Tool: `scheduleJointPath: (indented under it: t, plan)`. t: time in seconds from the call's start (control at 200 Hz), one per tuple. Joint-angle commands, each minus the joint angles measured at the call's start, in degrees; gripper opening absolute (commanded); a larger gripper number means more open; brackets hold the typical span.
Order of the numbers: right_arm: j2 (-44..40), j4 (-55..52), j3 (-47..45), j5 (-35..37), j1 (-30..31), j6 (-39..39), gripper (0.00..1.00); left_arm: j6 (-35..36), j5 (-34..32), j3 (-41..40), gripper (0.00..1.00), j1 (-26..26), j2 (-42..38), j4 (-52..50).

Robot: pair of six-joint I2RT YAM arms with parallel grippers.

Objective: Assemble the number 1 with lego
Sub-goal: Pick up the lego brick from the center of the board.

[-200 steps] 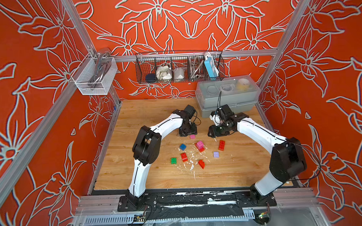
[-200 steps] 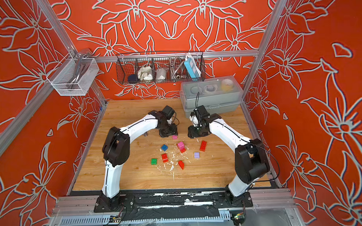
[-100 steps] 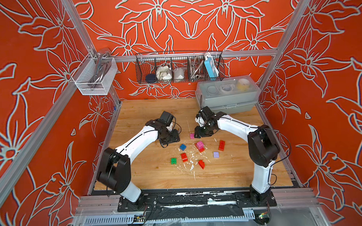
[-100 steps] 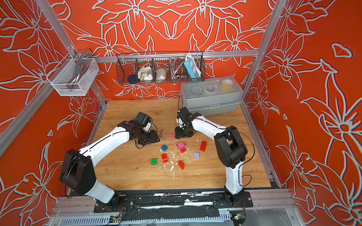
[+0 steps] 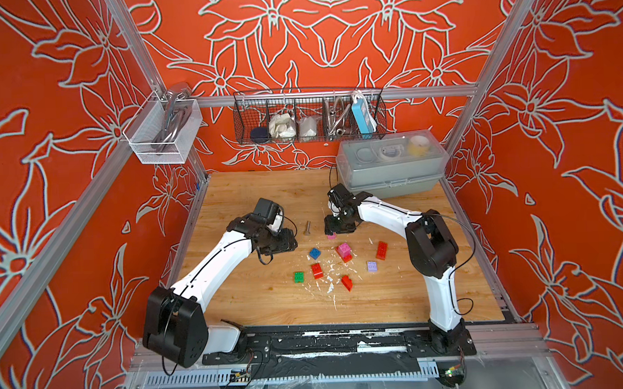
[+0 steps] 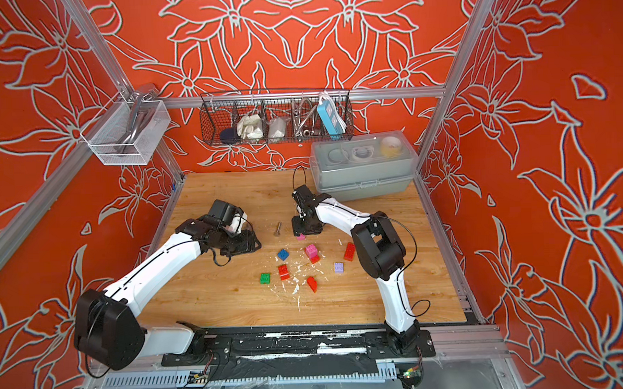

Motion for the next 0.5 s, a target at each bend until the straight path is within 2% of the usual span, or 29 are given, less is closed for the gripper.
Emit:
scheduleJointPath:
  t: [0.0, 0.24, 0.495]
  plan:
    - [2.1, -2.4, 2.9, 2.7, 1.0, 1.0, 0.56, 1.1, 1.7, -1.7, 0.62, 0.6, -1.3, -0.6]
    - [5.5, -5.6, 7.0, 4.5, 2.1, 0.8, 0.51, 1.0, 3.5, -2.6, 0.62, 1.8, -1.9, -0.1]
    - [8.3, -10.0, 10.2, 8.8, 3.9, -1.5, 0.50, 0.7, 5.6, -3.3, 0.62, 3.6, -2.4, 0.6]
